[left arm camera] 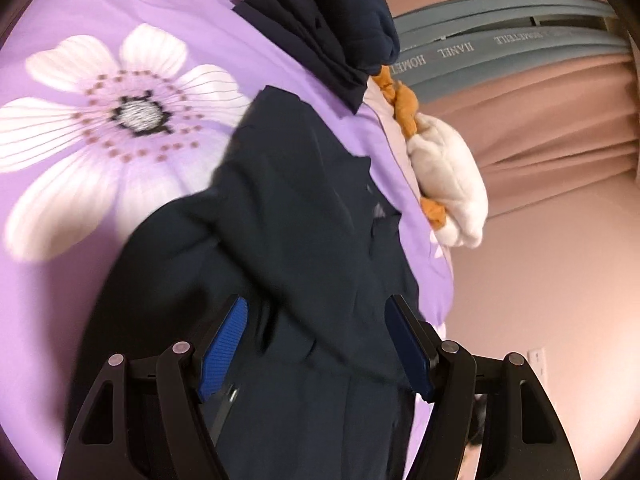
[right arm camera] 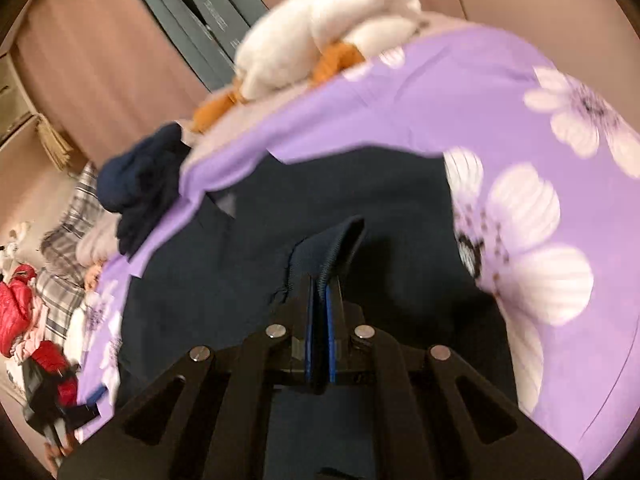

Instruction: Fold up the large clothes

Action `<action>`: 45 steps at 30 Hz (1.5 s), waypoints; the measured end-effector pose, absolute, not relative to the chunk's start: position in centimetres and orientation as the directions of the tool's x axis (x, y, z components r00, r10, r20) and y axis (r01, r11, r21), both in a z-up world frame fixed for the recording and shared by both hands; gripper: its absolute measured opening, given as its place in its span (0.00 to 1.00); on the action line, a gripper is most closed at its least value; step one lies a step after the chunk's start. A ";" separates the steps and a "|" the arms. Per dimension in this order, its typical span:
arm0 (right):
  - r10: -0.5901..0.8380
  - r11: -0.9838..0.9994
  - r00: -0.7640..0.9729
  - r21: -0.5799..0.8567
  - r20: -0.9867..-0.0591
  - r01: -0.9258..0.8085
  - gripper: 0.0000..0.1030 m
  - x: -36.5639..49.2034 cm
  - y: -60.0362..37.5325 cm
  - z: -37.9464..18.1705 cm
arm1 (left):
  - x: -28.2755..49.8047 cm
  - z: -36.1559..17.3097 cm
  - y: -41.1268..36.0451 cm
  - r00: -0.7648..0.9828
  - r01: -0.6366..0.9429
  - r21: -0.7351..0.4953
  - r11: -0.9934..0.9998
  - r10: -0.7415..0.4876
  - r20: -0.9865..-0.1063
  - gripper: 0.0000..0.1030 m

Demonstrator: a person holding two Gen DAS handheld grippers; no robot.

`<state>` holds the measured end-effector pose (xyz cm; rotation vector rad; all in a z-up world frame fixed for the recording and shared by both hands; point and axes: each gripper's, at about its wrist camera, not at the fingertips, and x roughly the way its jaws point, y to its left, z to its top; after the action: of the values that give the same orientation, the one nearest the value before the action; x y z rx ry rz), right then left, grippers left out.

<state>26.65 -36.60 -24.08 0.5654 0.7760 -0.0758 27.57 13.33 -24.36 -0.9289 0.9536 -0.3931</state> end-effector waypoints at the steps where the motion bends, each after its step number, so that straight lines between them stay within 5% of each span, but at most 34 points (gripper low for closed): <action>1: 0.143 0.847 0.715 0.458 -0.684 0.268 0.06 26.7 -36.5 -24.5 | 28.2 -24.5 13.1 0.553 -0.100 -0.816 0.569 -0.650 -0.521 0.68; 18: 0.183 0.838 0.783 0.510 -0.594 0.191 0.06 25.7 -36.3 -23.2 | 30.1 -28.0 13.1 0.496 -0.182 -0.728 0.661 -0.577 -0.649 0.68; 23: 0.149 0.854 0.692 0.445 -0.706 0.270 0.06 25.9 -36.4 -26.8 | 31.7 -28.2 12.3 0.526 -0.166 -0.735 0.657 -0.572 -0.630 0.68; 24: 0.147 0.852 0.683 0.442 -0.716 0.280 0.06 25.7 -36.6 -27.4 | 31.9 -28.2 12.4 0.538 -0.171 -0.734 0.657 -0.562 -0.628 0.65; 26: 0.151 0.843 0.677 0.452 -0.720 0.293 0.06 25.5 -36.9 -28.2 | 32.1 -28.3 12.9 0.550 -0.188 -0.721 0.667 -0.537 -0.640 0.28; 28: 0.149 0.843 0.672 0.448 -0.726 0.297 0.07 25.4 -37.0 -28.5 | 32.1 -28.7 13.8 0.562 -0.210 -0.694 0.689 -0.496 -0.663 0.15; 34: 0.084 0.866 0.634 0.370 -0.769 0.335 0.11 25.4 -36.9 -28.5 | 31.5 -28.8 15.4 0.564 -0.222 -0.675 0.703 -0.472 -0.677 0.15; 40: 0.020 0.883 0.676 0.330 -0.737 0.334 0.15 24.0 -37.4 -25.8 | 29.7 -25.8 15.3 0.540 -0.112 -0.574 0.811 -0.436 -0.720 0.42; 45: 0.094 0.920 0.706 0.332 -0.702 0.207 0.22 24.9 -34.7 -23.5 | 29.2 -22.7 13.3 0.572 -0.013 -0.500 0.866 -0.404 -0.714 0.43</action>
<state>24.94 -34.68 -23.50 0.4073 0.7898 -0.0647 29.19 13.29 -22.71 -0.4889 0.9424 -0.2399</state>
